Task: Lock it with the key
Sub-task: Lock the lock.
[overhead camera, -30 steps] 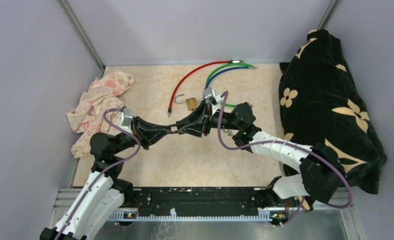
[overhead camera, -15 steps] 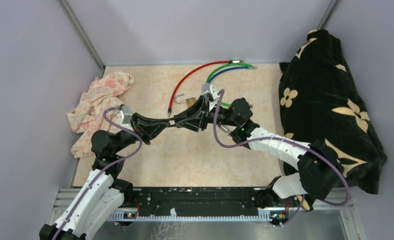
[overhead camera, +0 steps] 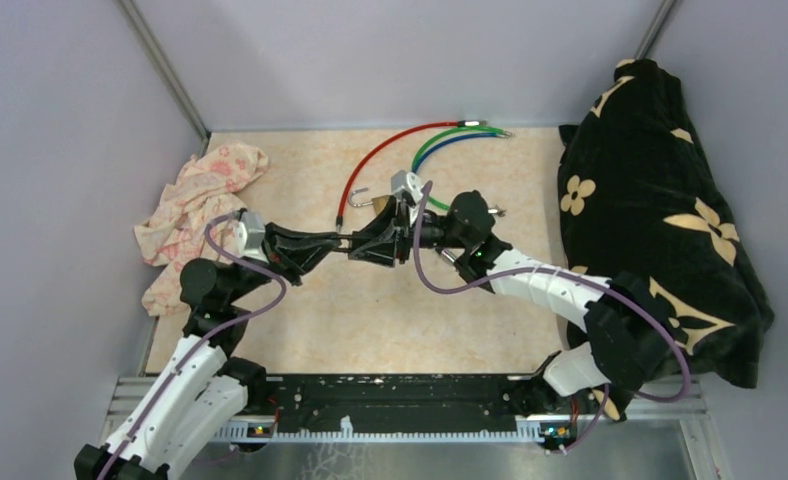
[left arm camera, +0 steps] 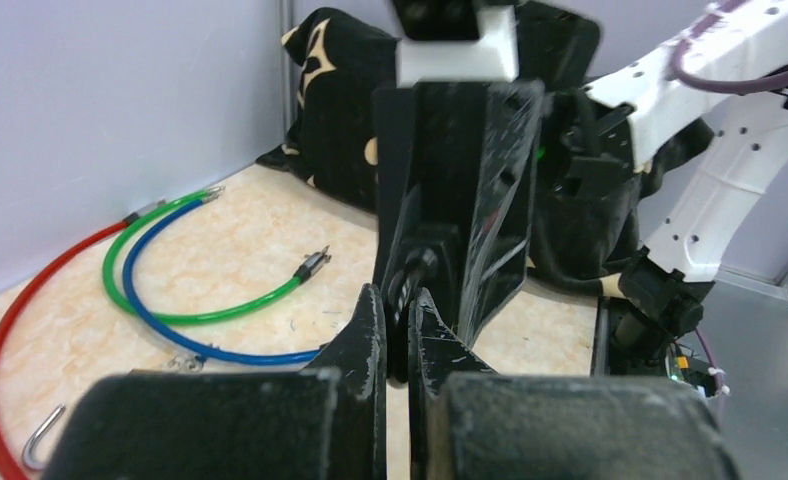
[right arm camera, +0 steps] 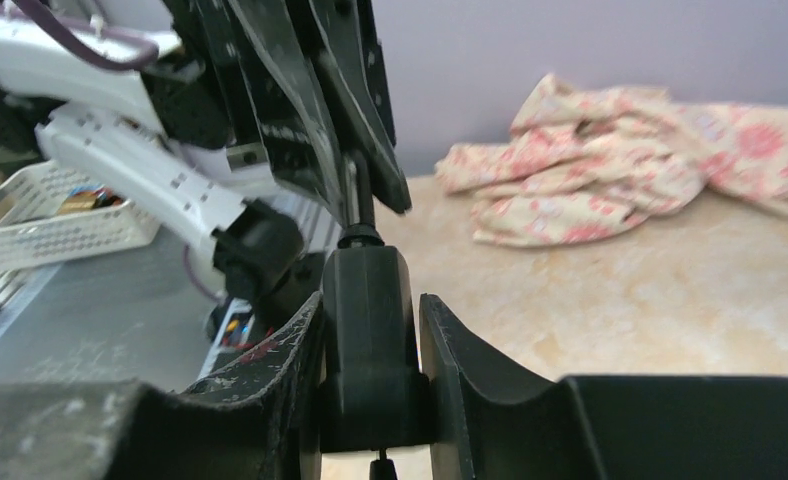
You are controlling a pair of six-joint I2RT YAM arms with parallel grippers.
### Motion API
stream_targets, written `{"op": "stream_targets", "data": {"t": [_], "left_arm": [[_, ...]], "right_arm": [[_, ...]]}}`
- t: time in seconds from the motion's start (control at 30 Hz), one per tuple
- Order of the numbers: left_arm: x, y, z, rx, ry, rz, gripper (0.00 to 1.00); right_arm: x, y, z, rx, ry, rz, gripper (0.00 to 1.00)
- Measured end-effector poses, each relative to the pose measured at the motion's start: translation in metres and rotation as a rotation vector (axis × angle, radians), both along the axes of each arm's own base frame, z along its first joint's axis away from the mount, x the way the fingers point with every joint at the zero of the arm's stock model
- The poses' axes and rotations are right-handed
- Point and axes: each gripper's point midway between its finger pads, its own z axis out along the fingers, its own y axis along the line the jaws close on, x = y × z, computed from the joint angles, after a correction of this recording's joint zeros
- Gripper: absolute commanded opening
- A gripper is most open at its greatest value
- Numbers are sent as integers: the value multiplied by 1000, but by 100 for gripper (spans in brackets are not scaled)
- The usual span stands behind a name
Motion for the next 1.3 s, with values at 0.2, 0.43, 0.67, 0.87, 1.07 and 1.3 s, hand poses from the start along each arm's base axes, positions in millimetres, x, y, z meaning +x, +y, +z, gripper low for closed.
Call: {"op": "stream_targets", "data": {"t": [0.2,0.43,0.67,0.87,1.07,1.3], "left_arm": [[-19,-14,-1,-10,-3,-92,0],[-26,-13,-29,-7,59,-100,0],[-26,-12,-43,44,61,-91,0],[-29,-13,-57,109,49,-114,4],[-34,-14,-62,152,20,-146,13],[-38,-14,-78,207,39,-175,18]], "right_arm": [[-25,9,-37,-106,80,134,0],[-37,4,-65,-173,191,129,0],[-35,-6,-68,-228,198,60,0],[-35,-14,-80,-328,165,41,0],[-38,-16,-85,-424,108,47,0],[-41,-21,-94,-484,90,47,0]]}}
